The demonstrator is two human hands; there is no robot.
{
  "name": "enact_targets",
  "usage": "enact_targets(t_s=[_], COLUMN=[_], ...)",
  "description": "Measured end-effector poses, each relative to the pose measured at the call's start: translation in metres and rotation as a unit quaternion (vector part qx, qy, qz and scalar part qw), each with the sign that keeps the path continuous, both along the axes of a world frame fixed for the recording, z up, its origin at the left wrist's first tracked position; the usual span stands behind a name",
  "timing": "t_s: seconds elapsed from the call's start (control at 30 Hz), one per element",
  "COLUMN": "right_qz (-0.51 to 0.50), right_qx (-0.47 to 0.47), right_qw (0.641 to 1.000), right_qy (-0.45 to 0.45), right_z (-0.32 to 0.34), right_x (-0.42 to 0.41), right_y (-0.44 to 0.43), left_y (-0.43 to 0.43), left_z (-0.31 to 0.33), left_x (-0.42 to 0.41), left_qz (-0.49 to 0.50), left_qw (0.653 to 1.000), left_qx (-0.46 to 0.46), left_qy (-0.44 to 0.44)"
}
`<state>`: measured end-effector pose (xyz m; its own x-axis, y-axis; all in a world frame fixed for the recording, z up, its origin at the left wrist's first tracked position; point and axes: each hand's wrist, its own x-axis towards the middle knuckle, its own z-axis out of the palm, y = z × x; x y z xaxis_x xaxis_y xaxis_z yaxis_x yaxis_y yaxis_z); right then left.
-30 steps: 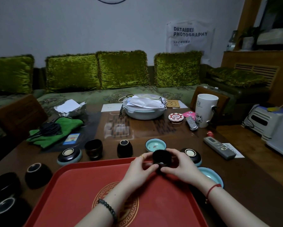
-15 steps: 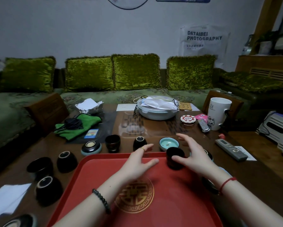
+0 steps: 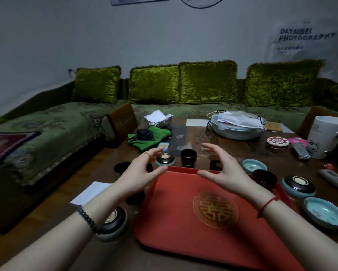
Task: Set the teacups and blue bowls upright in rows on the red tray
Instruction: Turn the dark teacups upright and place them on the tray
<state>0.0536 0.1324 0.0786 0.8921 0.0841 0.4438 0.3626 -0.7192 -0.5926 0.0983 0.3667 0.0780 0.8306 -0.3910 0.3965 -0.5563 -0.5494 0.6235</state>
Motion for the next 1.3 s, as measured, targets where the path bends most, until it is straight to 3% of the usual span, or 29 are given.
enact_targets(t_s=[0.43, 0.93, 1.3], right_qz=[0.095, 0.081, 0.094], right_qx=[0.037, -0.017, -0.053], right_qw=[0.993, 0.987, 0.981], right_qy=[0.054, 0.137, 0.162], right_z=[-0.035, -0.082, -0.087], right_x=[0.025, 0.063, 0.070], right_y=[0.107, 0.144, 0.148], left_y=[0.103, 0.088, 0.093], left_z=[-0.038, -0.085, -0.089], left_x=[-0.009, 0.021, 0.031], left_qz=[0.103, 0.057, 0.029], left_qw=[0.994, 0.993, 0.992], left_qx=[0.002, 0.033, -0.009], left_qy=[0.049, 0.096, 0.126])
